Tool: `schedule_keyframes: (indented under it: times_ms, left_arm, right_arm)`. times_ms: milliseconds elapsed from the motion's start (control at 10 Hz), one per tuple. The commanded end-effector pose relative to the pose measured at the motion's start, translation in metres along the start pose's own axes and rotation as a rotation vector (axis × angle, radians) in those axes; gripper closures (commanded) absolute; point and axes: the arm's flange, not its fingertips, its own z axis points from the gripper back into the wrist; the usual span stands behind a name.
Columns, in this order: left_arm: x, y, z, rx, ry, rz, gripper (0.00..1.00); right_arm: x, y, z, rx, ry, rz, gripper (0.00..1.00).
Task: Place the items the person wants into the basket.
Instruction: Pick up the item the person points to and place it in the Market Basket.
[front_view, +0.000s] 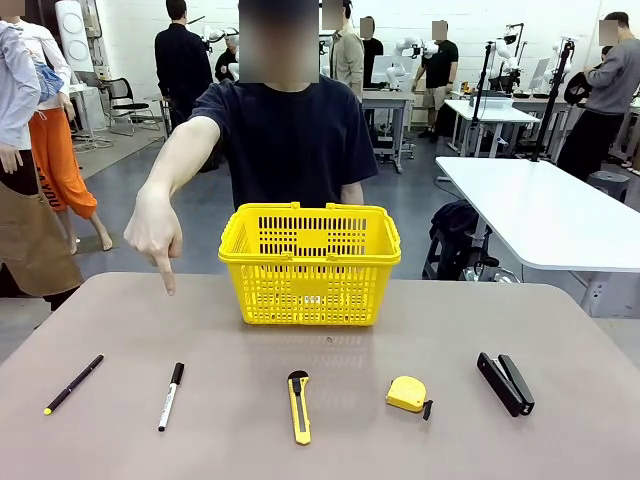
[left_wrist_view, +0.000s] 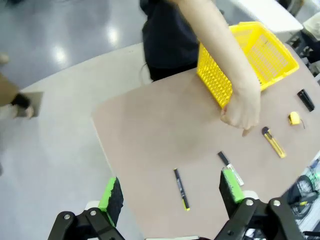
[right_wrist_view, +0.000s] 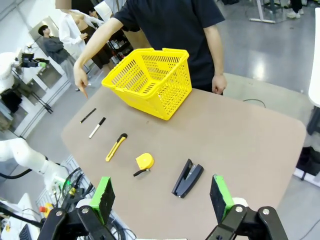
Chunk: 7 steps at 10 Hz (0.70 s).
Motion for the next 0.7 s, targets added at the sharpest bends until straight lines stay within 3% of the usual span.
schedule_keyframes:
  times_ms: [0, 200, 400, 600]
  left_arm:
    - [0.003, -0.073, -0.032, 0.12, 0.325, 0.041, 0.0]
    - [0.002, -0.126, -0.075, 0.276, 0.459, 0.053, 0.0]
    - [-0.002, -0.163, -0.105, 0.289, 0.438, 0.093, 0.0]
    - [-0.028, -0.184, -0.141, 0.295, 0.476, 0.107, 0.0]
  right_arm:
    - [0.001, -0.002, 0.0, 0.017, -0.015, 0.017, 0.0]
    - [0.001, -0.002, 0.0, 0.017, -0.015, 0.017, 0.0]
    - [0.001, -0.002, 0.0, 0.017, -0.015, 0.017, 0.0]
    - [0.001, -0.002, 0.0, 0.017, -0.015, 0.017, 0.0]
